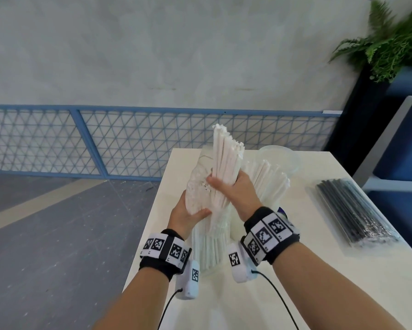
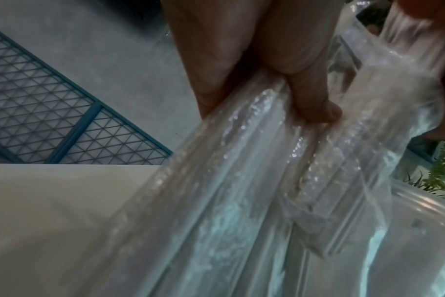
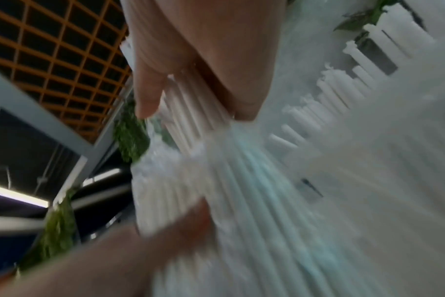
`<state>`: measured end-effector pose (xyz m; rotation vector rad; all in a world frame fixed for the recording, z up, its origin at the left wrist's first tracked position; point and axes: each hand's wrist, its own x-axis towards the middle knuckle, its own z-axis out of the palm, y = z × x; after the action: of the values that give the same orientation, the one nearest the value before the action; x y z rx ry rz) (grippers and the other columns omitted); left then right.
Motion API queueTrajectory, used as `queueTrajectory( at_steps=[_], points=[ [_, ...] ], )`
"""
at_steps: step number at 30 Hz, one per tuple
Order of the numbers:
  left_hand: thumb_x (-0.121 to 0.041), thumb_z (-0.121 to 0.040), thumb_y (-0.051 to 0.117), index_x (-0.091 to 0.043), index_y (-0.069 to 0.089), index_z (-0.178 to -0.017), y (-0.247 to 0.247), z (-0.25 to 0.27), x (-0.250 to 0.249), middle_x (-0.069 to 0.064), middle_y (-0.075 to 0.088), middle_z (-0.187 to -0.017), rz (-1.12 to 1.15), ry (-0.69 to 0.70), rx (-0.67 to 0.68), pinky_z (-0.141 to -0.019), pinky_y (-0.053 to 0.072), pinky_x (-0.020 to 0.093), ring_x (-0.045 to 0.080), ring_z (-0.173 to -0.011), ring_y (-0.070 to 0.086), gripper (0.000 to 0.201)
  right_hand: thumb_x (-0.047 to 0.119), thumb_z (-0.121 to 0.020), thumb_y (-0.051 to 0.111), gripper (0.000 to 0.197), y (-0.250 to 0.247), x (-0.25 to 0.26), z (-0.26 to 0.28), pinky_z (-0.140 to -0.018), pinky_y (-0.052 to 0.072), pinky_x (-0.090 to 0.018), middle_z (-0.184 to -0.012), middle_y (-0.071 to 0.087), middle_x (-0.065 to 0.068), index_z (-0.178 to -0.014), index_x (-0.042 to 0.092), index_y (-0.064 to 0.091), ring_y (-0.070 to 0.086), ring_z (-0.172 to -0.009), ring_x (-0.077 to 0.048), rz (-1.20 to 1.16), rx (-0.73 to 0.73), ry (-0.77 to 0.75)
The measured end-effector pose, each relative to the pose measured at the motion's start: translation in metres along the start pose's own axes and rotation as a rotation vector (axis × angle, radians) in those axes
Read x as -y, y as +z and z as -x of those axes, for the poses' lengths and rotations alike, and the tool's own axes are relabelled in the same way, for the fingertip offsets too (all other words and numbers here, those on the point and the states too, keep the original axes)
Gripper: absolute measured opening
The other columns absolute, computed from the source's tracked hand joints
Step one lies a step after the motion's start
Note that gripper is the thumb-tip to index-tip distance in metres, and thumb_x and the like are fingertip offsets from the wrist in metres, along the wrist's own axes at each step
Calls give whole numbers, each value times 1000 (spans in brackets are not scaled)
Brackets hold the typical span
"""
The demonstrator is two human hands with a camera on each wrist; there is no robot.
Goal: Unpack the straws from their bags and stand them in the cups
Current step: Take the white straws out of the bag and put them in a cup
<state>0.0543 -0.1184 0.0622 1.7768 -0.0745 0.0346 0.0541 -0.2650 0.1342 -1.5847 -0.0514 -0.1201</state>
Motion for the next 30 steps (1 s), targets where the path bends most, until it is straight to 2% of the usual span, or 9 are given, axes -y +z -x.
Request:
queueTrajectory(
  at_steps=[3,6,9,14,17,22,25,28,30],
  points=[
    [-13,-74,76,-31,43,-124,1,-1,2,-13,56,-116,16,0,10,-81,36,6,6,-113,51,62,20,-73,77,42,3,-18,4,-86,55,-35,-104,70,-8,-110,7,62,66,-98,-20,81,-48,23],
    [-21,-71,78,-24,46,-129,-1,-1,5,-7,59,-123,19,-25,1,-94,40,20,11,-117,53,66,26,-77,73,30,-1,-9,-3,-79,54,-35,-87,70,-8,-93,1,67,67,-85,-21,28,-142,14],
    [-26,-71,79,-21,43,-134,-2,-1,7,-1,58,-129,17,-31,-1,-104,39,32,15,-120,52,73,23,-81,69,20,-5,6,-10,-73,51,-37,-72,66,-5,-71,7,65,64,-75,-23,-68,-238,-35],
    [-22,-74,76,-18,43,-135,-1,1,4,0,58,-127,51,-29,-15,-97,37,26,15,-117,53,69,18,-82,68,21,-9,16,-15,-83,51,-44,-72,67,-4,-62,22,64,64,-85,-34,-200,-352,-71],
    [-21,-75,75,-18,44,-133,-1,1,3,-1,59,-123,55,-41,-13,-96,38,26,15,-115,53,66,17,-82,68,17,-14,18,-18,-82,50,-45,-70,64,0,-67,21,62,61,-83,-28,-296,-406,-56],
    [-12,-76,74,-13,48,-129,-5,0,3,1,60,-116,106,-73,-65,-85,42,17,17,-111,56,59,16,-86,61,16,-34,26,-26,-67,46,-33,-70,58,-6,-72,10,58,55,-68,-19,-375,-460,-60],
    [-11,-76,73,-15,50,-127,-7,-1,4,0,60,-115,119,-82,-91,-92,40,25,17,-111,55,56,13,-89,57,17,-50,36,-32,-60,47,-29,-68,57,-6,-73,9,55,55,-61,-15,-461,-459,-81],
    [-12,-76,74,-22,50,-122,-8,-2,5,-1,60,-114,111,-81,-97,-94,39,26,15,-110,55,52,12,-90,56,19,-59,43,-35,-63,47,-32,-67,56,-7,-71,9,55,55,-62,-20,-434,-445,-146],
    [-12,-76,74,-21,50,-122,-9,-2,6,-1,59,-113,105,-79,-113,-94,38,27,15,-110,53,52,13,-89,58,15,-63,45,-36,-64,46,-34,-66,57,-5,-75,9,55,54,-63,-22,-390,-453,-186]
  ],
)
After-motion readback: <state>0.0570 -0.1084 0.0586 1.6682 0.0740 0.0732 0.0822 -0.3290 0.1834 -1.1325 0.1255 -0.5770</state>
